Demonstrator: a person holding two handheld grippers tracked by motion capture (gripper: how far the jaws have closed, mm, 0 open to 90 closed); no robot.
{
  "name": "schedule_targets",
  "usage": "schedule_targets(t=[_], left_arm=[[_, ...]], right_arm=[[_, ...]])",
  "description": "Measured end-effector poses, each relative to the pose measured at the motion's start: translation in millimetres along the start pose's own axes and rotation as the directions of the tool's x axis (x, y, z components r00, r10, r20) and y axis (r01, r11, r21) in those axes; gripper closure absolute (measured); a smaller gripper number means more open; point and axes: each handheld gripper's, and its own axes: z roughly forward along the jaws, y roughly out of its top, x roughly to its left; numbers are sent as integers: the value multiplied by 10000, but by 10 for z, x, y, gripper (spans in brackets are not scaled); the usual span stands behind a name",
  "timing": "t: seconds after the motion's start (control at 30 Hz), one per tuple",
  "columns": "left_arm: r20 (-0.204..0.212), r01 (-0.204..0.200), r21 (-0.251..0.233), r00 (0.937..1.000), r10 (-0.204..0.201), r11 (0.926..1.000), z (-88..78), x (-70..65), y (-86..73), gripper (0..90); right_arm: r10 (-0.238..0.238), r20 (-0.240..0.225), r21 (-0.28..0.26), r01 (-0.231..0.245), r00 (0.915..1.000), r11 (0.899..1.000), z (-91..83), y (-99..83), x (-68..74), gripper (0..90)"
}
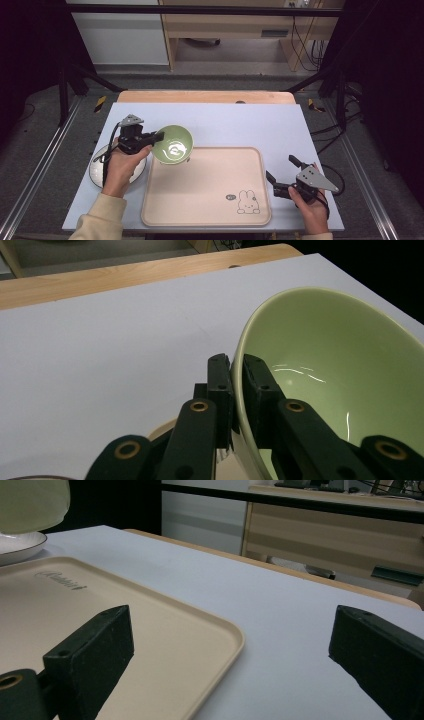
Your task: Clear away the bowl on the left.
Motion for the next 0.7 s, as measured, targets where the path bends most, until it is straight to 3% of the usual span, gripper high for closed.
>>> schedule_targets(t=[0.2, 0.7], left_arm=[[84, -319, 295, 9995, 316, 9991, 102, -149, 73, 830], [347, -824, 1046, 9963, 792, 9911, 359, -380, 30, 831]], right_arm=[[0, 28, -75, 0, 10000, 10000, -8, 17, 0, 44], [175, 73, -169, -174, 9998, 9997, -8, 6, -31, 43]])
